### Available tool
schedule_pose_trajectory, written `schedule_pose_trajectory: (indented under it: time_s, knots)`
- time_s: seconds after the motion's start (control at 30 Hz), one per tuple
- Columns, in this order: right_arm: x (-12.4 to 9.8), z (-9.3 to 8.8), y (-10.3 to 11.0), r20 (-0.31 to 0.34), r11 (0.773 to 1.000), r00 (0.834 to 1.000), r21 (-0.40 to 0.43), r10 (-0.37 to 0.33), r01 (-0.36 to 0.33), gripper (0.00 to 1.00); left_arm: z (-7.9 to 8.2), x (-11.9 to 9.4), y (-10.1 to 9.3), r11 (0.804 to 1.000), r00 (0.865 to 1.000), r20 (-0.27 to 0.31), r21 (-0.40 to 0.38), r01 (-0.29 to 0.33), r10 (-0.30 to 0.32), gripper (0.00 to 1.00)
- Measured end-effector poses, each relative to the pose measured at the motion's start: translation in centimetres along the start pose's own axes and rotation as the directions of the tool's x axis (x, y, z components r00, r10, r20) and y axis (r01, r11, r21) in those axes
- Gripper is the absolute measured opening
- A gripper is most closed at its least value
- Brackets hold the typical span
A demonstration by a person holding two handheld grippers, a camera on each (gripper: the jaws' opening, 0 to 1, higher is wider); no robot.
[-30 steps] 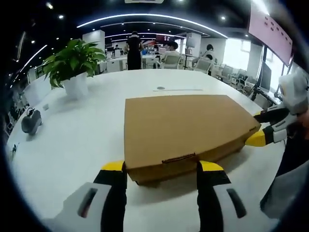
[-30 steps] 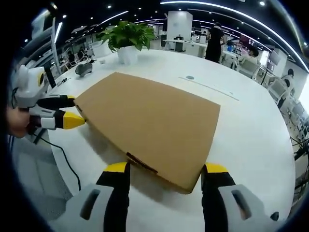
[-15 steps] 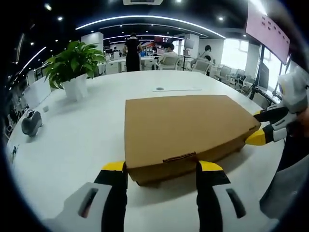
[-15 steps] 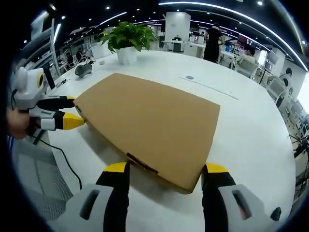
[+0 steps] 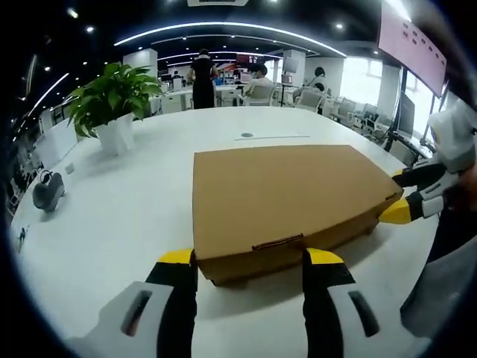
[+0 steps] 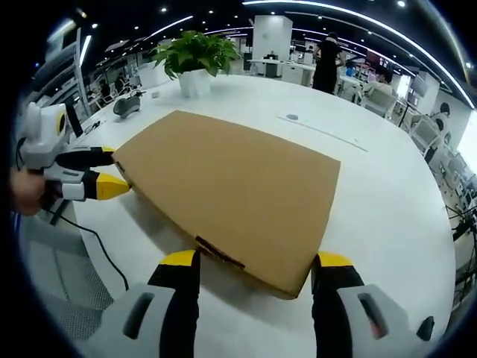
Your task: Operate the shoe box by opening the lid, removing the specified soft item, and placing it in the target area until the item is outside and the box remains undamaged.
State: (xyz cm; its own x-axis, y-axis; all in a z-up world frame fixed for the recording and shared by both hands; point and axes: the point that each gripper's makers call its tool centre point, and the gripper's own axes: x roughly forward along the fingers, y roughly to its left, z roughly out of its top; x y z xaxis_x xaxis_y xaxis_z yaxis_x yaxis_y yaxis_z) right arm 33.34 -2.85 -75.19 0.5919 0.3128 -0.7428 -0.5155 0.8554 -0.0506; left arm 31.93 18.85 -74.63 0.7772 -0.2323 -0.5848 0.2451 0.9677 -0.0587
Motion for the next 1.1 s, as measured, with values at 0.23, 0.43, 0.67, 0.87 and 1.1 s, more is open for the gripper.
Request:
schedule_pose_trajectory:
  time_s: [0.23, 0.43, 0.67, 0.87, 1.1]
  knots:
    - [0.1, 0.2, 0.6, 0.008, 1.000, 1.000, 0.007, 0.009, -0.009, 0.57, -0.1, -0.3, 0.6, 1.000, 1.000, -0.002, 0.000, 0.000, 0.000, 0.56]
    - [0.3, 0.5, 1.2, 0.011, 1.000, 1.000, 0.005, 0.016, -0.016, 0.57, -0.2, -0.4, 1.3, 1.000, 1.000, 0.006, -0.002, -0.002, 0.002, 0.56]
    - [0.8, 1.1, 1.7, 0.009, 1.000, 1.000, -0.003, 0.017, -0.017, 0.58, -0.2, -0.5, 1.9, 1.000, 1.000, 0.007, -0.005, -0.009, 0.009, 0.56]
    - [1.0, 1.3, 1.8, 0.008, 1.000, 1.000, -0.012, 0.025, -0.025, 0.58, -0.2, -0.6, 2.2, 1.000, 1.000, 0.008, -0.012, -0.018, 0.018, 0.56]
    - [0.9, 1.3, 1.7, 0.022, 0.999, 0.999, -0.014, 0.030, -0.030, 0.58, -0.2, -0.6, 2.2, 1.000, 1.000, 0.016, -0.008, -0.011, 0.012, 0.56]
